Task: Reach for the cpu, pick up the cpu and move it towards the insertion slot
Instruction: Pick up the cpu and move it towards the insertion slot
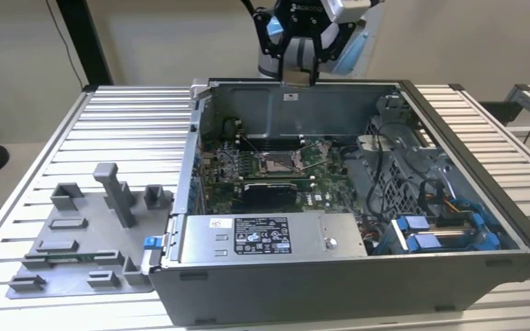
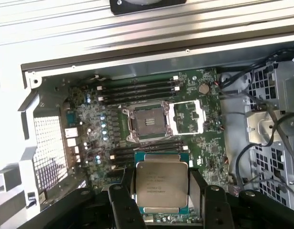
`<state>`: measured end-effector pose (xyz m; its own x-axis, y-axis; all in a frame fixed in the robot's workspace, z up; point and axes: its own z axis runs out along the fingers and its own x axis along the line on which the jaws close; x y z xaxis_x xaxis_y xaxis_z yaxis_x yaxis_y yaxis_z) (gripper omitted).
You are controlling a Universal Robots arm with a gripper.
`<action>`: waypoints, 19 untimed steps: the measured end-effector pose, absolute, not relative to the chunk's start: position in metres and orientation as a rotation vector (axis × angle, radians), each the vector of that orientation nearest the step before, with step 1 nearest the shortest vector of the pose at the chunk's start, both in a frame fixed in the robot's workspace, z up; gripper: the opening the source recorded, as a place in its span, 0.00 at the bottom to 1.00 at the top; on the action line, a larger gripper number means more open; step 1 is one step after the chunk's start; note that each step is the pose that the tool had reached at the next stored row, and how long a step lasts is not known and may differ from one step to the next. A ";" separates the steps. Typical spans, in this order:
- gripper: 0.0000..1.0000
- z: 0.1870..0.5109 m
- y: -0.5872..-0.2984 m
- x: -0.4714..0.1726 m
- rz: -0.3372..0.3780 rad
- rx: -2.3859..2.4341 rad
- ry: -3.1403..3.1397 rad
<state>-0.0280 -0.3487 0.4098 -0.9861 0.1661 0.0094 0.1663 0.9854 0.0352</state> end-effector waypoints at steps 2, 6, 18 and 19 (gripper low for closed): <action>0.00 0.409 -0.343 -0.028 -0.056 -0.263 -3.124; 0.00 0.407 -0.333 -0.028 -0.056 -0.263 -3.124; 0.00 0.407 -0.318 -0.028 -0.056 -0.137 -3.130; 0.00 0.407 -0.318 -0.028 -0.056 -0.132 -3.130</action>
<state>-0.0279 -0.3177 0.4066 -0.9964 0.0839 0.0095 0.0842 0.9958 0.0350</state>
